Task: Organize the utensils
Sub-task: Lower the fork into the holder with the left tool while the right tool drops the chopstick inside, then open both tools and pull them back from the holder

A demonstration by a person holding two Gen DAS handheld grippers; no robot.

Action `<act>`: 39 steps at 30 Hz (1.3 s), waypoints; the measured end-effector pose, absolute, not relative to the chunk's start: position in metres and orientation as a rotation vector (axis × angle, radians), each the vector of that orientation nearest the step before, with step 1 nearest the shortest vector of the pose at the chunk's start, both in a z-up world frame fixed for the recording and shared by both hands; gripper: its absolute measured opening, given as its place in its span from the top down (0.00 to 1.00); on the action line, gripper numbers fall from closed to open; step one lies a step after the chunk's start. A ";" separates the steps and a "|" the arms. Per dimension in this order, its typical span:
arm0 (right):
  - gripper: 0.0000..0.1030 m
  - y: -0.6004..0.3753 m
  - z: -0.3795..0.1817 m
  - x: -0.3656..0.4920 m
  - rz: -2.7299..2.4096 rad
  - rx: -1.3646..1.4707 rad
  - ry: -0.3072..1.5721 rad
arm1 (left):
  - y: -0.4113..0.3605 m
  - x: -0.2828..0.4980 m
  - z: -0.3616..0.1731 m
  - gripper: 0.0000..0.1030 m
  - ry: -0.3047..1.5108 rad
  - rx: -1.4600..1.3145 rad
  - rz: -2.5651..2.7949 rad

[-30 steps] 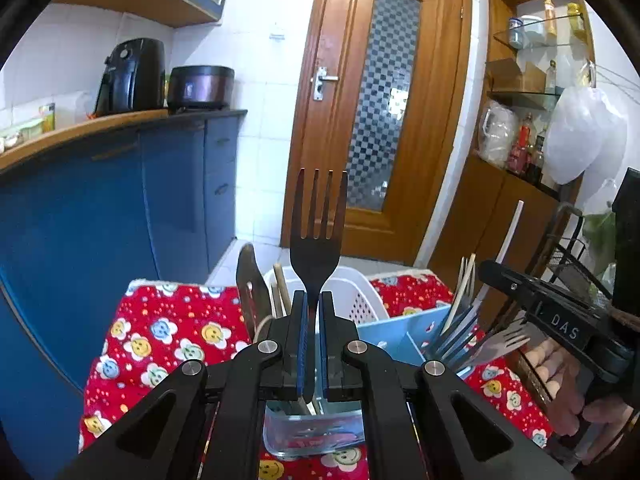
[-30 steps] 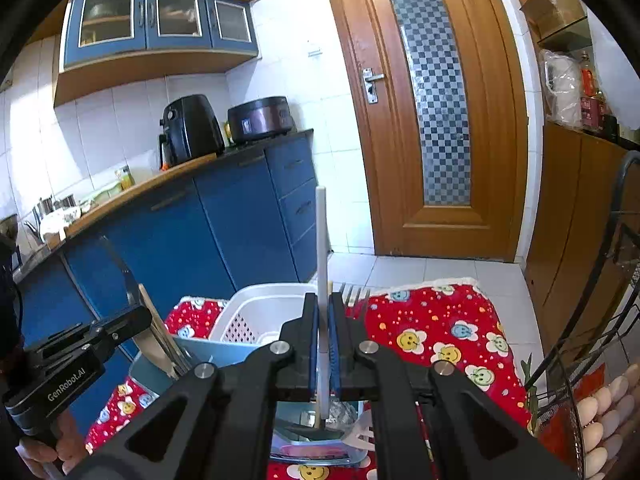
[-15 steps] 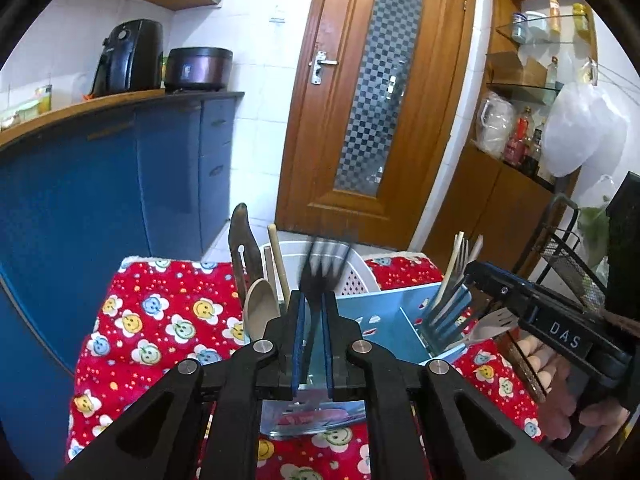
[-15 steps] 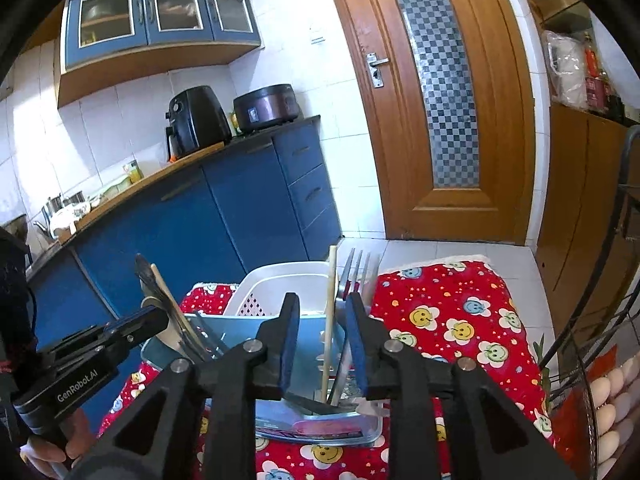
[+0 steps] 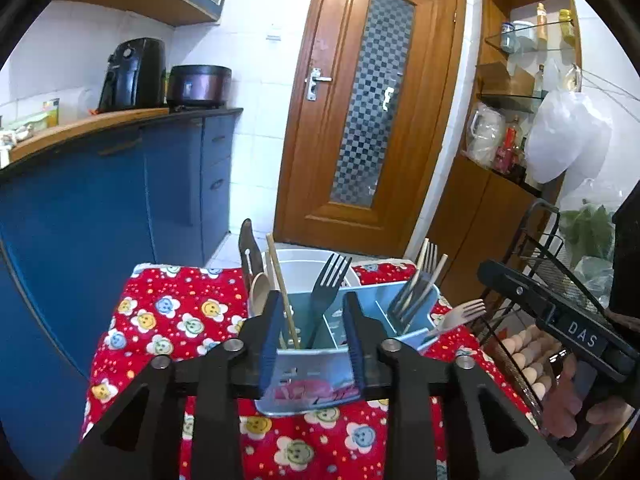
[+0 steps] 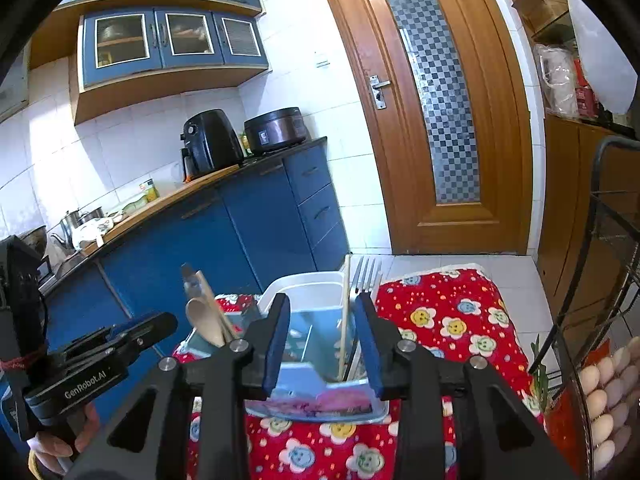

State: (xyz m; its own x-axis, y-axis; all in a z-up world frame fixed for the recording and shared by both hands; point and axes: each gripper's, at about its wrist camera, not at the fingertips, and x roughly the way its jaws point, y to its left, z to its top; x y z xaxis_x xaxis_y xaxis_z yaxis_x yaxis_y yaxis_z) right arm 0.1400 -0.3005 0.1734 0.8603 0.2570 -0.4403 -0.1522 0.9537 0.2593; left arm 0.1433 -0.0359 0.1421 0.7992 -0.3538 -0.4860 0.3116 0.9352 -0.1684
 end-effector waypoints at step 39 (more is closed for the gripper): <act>0.21 -0.271 0.085 0.017 0.171 0.138 0.519 | -0.016 0.027 0.071 0.41 0.542 -0.049 -0.205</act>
State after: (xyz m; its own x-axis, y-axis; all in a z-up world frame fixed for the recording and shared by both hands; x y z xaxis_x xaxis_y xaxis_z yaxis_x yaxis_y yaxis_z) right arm 0.0173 -0.2709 0.0847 0.8546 0.1970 -0.4805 -0.1272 0.9765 0.1741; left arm 0.0266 -0.0162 0.0713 0.8369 -0.2067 -0.5067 0.1808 0.9784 -0.1004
